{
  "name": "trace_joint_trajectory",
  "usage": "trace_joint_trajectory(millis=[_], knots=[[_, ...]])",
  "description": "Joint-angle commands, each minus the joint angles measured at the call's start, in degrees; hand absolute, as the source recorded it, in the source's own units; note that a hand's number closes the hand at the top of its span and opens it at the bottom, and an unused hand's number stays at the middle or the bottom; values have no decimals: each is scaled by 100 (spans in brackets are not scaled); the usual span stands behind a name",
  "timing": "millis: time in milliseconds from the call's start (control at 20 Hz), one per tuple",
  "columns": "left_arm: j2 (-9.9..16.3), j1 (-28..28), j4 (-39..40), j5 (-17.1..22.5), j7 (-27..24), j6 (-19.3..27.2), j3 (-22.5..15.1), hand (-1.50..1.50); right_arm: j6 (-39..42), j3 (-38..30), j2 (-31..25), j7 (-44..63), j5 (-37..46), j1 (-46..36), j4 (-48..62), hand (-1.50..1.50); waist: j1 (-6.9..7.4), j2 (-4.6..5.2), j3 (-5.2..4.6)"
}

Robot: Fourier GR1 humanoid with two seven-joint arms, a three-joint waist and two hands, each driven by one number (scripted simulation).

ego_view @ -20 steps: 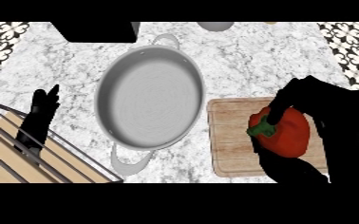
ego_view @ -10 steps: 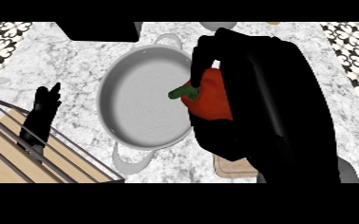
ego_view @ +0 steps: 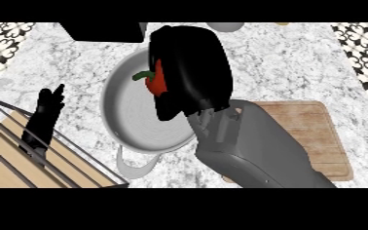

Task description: Pick the bell pepper from the cutting board and place it in the pot

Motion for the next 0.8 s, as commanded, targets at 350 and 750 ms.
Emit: trace_joint_trajectory(millis=[350,750], knots=[[91,-189,83,-20,-185,-154,240,0,-2068,310,15,-540,-1421,-150,1787,-150,9,-12,70],[-44,-16,-13,-140,-160,-45,95,0,-4508,229,15,-1088,-1914,297,1479,-150,7,-23,76]])
